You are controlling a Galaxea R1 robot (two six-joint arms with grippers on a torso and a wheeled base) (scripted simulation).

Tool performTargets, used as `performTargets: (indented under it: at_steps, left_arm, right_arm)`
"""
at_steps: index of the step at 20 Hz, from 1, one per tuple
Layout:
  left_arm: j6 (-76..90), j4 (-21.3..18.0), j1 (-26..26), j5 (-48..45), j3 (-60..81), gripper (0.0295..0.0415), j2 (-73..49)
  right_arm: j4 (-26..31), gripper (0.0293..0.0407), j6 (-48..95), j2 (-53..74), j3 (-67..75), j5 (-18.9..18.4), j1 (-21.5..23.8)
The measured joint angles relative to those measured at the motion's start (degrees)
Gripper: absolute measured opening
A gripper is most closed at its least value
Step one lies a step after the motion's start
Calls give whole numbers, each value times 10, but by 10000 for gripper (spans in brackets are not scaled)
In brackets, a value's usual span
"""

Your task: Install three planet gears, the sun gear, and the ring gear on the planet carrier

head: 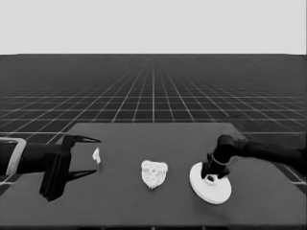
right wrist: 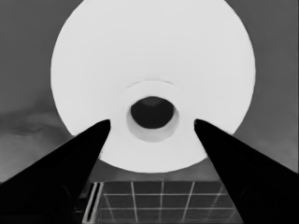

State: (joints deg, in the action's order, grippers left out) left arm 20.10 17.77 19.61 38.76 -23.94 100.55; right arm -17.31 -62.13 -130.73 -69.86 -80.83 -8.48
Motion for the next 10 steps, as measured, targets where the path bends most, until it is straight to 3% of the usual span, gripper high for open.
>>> performTargets:
  at_steps: [6,7,10]
  left_arm:
    - [0,0,0,0,0,385,0]
    - [0,0,0,0,0,385,0]
    - [0,0,0,0,0,385,0]
  right_arm:
    - [-11,385,3,-5,-12,9,-13]
    - [-11,349,4,-5,-12,9,-13]
    - [-11,348,4,-6,-12,9,-13]
